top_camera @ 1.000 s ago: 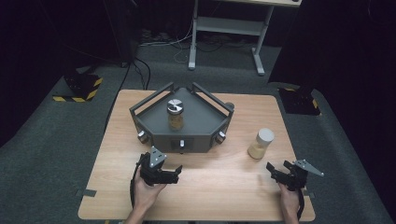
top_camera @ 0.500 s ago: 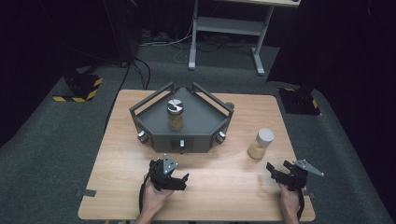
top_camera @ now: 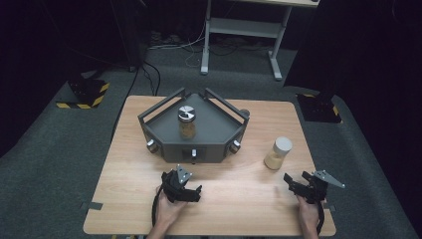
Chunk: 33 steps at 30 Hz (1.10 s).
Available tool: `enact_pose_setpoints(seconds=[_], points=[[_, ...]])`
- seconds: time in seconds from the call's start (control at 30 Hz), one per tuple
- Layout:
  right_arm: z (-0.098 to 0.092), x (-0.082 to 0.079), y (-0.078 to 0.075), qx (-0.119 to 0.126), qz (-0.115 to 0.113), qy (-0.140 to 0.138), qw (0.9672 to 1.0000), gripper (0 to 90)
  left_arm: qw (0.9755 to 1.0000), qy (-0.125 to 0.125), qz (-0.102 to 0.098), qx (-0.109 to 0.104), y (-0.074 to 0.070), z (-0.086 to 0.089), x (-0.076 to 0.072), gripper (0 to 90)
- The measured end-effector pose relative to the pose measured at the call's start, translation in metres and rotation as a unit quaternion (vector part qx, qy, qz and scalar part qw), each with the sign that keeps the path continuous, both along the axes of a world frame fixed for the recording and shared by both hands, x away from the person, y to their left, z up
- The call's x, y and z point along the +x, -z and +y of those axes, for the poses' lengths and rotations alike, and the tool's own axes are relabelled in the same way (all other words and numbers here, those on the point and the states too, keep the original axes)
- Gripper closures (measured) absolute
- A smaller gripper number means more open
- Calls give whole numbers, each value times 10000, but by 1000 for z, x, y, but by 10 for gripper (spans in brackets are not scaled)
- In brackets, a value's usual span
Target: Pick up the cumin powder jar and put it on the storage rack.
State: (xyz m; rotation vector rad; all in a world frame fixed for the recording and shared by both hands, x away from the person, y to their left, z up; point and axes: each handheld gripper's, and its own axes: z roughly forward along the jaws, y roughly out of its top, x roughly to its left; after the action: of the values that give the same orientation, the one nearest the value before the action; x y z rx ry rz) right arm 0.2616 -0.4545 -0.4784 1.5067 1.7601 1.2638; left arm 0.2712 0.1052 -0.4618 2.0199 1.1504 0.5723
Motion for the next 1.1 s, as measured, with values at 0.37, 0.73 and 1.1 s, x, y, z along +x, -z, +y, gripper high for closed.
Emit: enact_pose_setpoints(seconds=[0.37, 0.73, 1.1], points=[[0, -1, 0, 13, -1, 16, 10000, 93, 9993, -89, 334, 108, -5, -4, 11, 4], [1, -2, 1, -22, -37, 16, 10000, 93, 9991, -241, 339, 48, -4, -5, 10, 17], [3, 0, -1, -72, 16, 13, 10000, 92, 9991, -259, 337, 53, -4, -6, 10, 18]])
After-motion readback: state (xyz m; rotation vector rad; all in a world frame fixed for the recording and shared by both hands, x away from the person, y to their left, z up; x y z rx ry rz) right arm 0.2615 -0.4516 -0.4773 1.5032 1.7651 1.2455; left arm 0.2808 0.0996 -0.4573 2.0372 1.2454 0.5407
